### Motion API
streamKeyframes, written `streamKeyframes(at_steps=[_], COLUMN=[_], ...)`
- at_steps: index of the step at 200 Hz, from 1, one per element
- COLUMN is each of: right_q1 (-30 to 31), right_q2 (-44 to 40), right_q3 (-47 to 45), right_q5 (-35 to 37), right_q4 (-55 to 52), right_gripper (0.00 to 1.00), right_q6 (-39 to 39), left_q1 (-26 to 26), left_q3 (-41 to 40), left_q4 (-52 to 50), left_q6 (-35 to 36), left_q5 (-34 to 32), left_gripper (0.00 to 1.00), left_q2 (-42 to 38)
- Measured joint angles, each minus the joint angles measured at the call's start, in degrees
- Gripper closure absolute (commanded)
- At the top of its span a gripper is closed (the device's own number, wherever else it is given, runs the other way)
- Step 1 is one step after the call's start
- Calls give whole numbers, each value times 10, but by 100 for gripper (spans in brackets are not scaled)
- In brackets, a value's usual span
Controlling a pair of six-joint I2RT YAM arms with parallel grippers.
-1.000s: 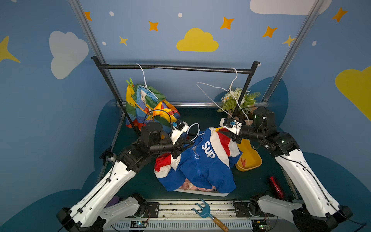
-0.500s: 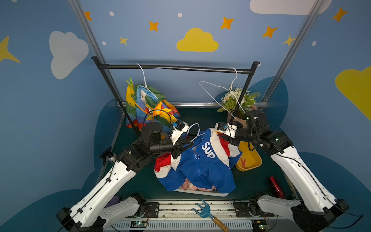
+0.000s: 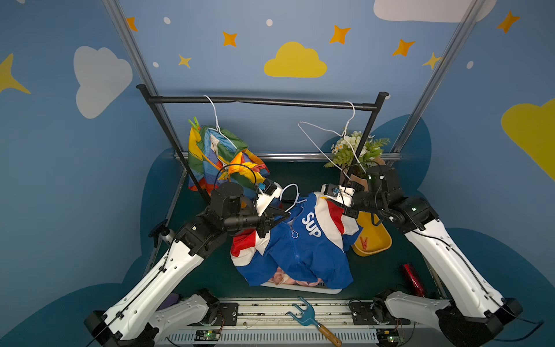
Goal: Remove the clothespins securing jackets to the hanger
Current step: Remove the clothespin from the hanger.
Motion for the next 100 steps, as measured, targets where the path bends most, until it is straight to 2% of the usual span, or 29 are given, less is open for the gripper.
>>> streamKeyframes(at_steps=[24,100], right_q1=[3,7], right_q2=[-3,-29], right_q3=[0,0], right_q5=[5,22], right_q4=[0,-19], right_gripper=[100,100], right_q6=[0,5], left_q1=[0,-2], left_q3=[0,0], left_q4=[0,-1], left_q6=[0,13], left_q5=[0,-20], left_gripper=[90,90], left_q2=[0,5])
